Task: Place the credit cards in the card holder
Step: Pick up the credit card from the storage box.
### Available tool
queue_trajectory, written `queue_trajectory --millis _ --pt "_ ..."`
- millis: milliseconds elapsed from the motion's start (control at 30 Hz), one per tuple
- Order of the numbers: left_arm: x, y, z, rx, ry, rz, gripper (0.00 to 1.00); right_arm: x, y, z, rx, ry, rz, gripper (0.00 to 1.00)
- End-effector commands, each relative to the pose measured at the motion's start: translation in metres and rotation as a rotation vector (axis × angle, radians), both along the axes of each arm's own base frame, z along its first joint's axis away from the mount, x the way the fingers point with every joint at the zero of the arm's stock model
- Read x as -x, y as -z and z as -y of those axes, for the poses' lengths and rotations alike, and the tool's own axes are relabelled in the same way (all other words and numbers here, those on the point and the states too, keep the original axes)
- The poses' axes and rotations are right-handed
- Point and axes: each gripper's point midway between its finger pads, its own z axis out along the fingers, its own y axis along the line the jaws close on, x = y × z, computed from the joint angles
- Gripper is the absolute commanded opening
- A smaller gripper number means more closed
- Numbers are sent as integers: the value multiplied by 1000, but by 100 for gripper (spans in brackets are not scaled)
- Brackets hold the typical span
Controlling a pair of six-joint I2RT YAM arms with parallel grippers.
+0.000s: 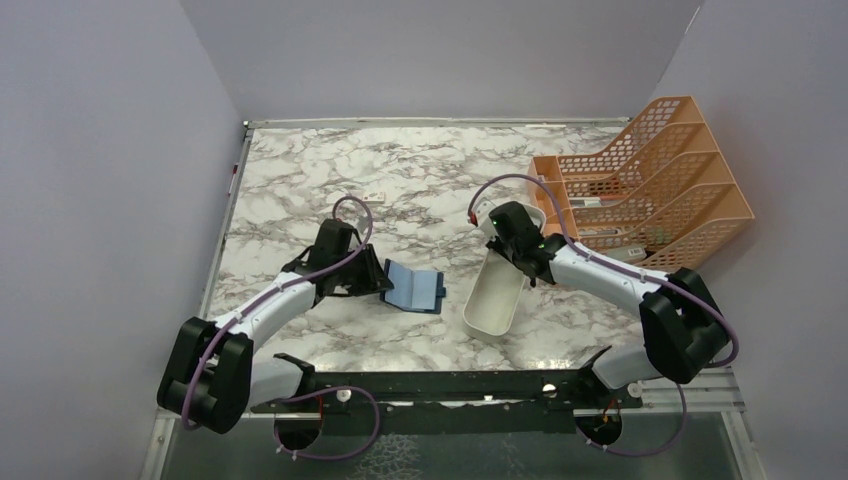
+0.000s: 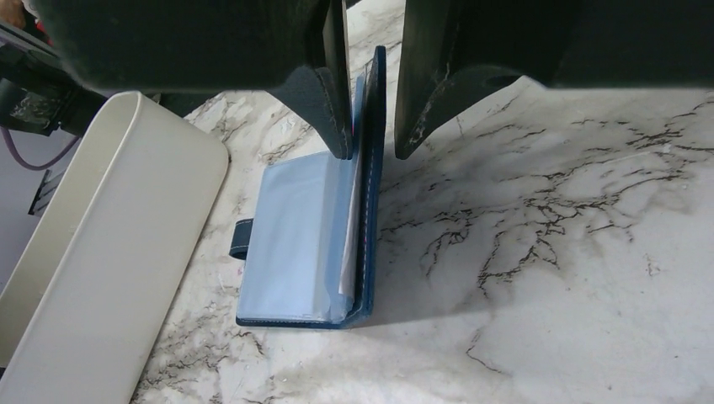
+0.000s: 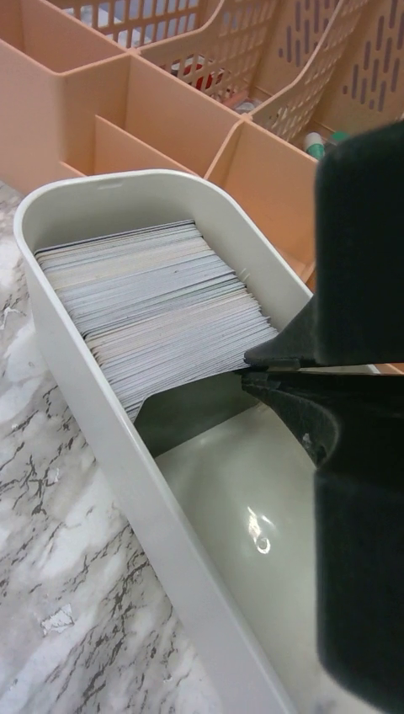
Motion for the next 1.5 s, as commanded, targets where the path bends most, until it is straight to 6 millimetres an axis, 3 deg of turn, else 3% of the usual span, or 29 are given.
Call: queue_trajectory --millis 0,267,600,733,833,1033,1233,1333,1467 --pt "-2 -1 -7 -11 -47 26 26 0 -12 -5 -51 0 10 3" --pt "-2 5 -9 6 -86 32 25 12 -21 -9 -89 -11 -47 1" --pt "9 13 3 136 -118 1 17 24 -47 -21 -211 -37 -55 1" --pt "10 14 3 143 -126 -5 19 27 -59 -24 -259 -15 -50 1" --pt "5 11 -7 79 -148 22 33 36 -68 -40 -367 -47 -82 1" --pt "-8 -15 -27 -7 -221 127 45 48 -105 -71 -666 6 -101 1" --pt "-17 -39 -35 -58 -228 191 46 59 -125 -112 -935 18 -212 1" --pt "-18 -50 -31 -40 -202 213 45 66 -120 -130 -1073 49 -293 1" --pt "-16 -61 -20 5 -138 228 36 71 -113 -148 -1221 83 -364 1"
